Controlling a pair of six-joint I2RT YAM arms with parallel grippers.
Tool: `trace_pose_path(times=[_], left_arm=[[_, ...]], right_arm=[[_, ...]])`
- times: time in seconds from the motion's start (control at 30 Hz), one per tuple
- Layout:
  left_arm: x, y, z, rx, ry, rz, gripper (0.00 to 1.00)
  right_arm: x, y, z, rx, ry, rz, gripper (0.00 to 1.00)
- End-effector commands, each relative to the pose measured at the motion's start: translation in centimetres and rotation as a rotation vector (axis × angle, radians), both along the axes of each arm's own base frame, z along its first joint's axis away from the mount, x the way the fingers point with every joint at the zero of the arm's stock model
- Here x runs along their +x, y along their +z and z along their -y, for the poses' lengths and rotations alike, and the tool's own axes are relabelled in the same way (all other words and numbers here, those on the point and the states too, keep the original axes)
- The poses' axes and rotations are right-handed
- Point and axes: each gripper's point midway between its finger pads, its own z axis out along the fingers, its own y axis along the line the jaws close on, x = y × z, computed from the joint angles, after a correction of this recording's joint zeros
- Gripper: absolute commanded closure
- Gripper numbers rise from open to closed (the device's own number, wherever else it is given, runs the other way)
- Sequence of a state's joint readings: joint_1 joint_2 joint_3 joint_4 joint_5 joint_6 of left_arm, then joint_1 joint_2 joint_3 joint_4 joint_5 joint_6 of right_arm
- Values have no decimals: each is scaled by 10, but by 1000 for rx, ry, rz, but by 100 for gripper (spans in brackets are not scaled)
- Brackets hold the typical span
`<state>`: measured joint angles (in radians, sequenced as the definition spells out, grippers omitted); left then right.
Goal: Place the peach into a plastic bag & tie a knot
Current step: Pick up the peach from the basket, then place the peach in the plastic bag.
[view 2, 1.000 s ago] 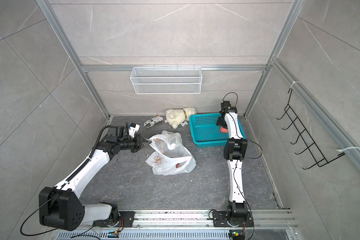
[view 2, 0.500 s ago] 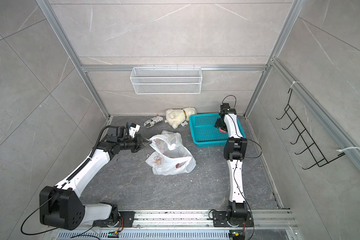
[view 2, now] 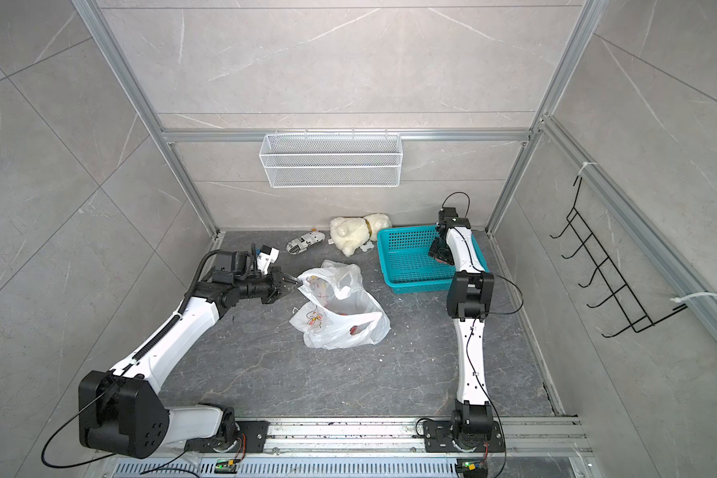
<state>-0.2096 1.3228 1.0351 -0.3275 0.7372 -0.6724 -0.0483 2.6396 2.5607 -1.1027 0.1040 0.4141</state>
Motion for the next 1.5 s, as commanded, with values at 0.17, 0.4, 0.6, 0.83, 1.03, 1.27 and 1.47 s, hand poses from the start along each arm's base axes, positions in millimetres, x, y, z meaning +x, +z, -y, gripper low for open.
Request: trace_pose_path(times=[0.17, 0.4, 0.6, 0.83, 1.03, 1.27, 1.47], left_arm=[[-4, 13, 5, -33, -28, 35, 100], [-4, 12, 5, -35, -32, 32, 100], [-4, 10, 7, -34, -34, 27, 100], [-5, 8, 10, -36, -50, 25, 100], [-6, 8, 11, -35, -57, 34, 100], [-8, 4, 17, -33, -79, 29, 100], [-12, 3, 22, -27, -97, 32, 100]], right_arm=[[-13, 113, -29, 2, 42, 228, 45], [-84, 186, -106, 99, 213, 390, 45], [-185, 212, -179, 221, 430, 398, 45], [-291, 215, -218, 367, 639, 322, 45], [-357, 200, -259, 495, 794, 230, 46], [-374, 185, -310, 584, 868, 183, 46], [-344, 174, -339, 591, 818, 189, 46]])
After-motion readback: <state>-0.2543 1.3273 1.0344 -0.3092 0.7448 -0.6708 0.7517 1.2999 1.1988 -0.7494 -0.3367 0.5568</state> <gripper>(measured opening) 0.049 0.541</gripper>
